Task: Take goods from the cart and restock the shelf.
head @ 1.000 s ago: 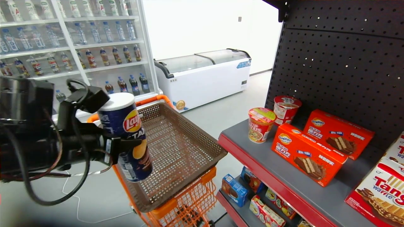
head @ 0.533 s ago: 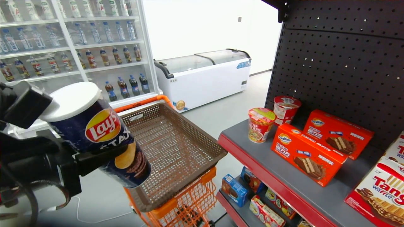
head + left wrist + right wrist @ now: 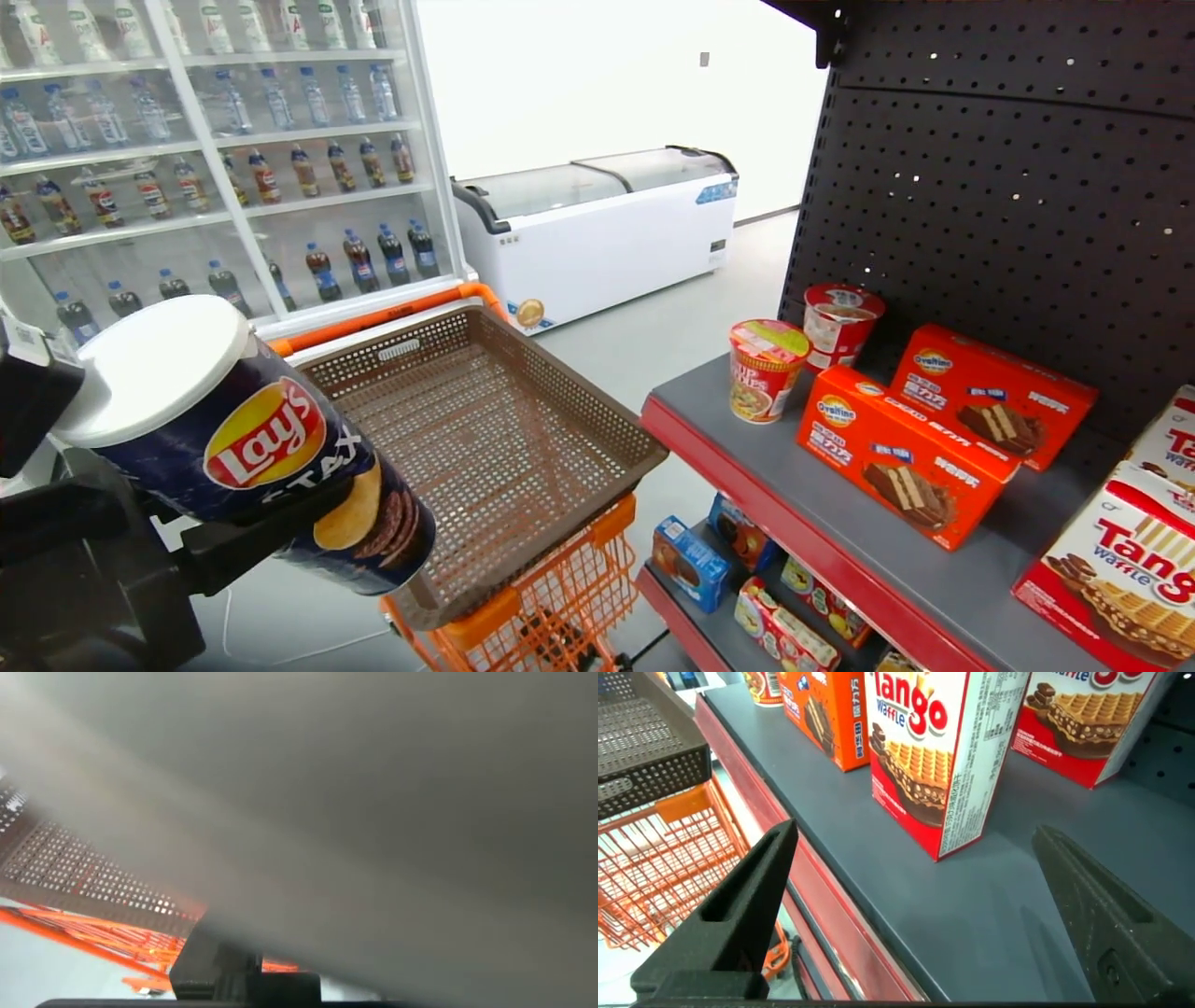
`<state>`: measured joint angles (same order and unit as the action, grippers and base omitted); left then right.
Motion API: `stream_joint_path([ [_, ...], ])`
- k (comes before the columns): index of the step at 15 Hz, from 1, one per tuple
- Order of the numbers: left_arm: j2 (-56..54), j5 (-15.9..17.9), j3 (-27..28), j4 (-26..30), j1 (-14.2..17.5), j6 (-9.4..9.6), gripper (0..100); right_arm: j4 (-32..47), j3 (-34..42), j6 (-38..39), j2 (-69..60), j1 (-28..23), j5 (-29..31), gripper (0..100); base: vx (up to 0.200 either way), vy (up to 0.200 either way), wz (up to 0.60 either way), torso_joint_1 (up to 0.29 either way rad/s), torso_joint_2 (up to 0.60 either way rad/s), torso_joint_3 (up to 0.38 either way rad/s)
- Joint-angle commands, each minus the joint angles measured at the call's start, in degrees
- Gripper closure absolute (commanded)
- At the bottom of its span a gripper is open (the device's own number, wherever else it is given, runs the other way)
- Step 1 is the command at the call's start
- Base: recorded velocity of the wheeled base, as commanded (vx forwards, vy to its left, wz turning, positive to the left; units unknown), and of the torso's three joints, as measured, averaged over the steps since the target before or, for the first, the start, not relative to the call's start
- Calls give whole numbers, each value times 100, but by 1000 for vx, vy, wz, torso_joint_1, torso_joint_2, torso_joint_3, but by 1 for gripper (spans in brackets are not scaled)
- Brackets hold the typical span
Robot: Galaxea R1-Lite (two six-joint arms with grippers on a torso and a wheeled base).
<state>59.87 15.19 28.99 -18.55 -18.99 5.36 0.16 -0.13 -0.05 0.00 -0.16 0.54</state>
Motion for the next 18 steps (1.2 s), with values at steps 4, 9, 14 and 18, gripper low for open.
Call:
stream_joint_path([
  [4, -37, 10, 28, -17, -26, 0, 100, 2, -4, -4, 0, -2, -1, 0, 0, 0, -600, 2, 1, 5],
  [9, -45, 19, -86, 10, -272, -9, 100, 2, 5, -4, 0, -2, -1, 0, 0, 0, -600, 2, 3, 3],
  [14, -248, 37, -297, 45, -1555, -167, 100, 2, 5, -4, 0, -2, -1, 0, 0, 0, -600, 1, 1, 0],
  [18, -529, 476, -341, 71, -2530, -932, 100, 2, 5, -4, 0, -2, -1, 0, 0, 0, -600, 1, 2, 2],
])
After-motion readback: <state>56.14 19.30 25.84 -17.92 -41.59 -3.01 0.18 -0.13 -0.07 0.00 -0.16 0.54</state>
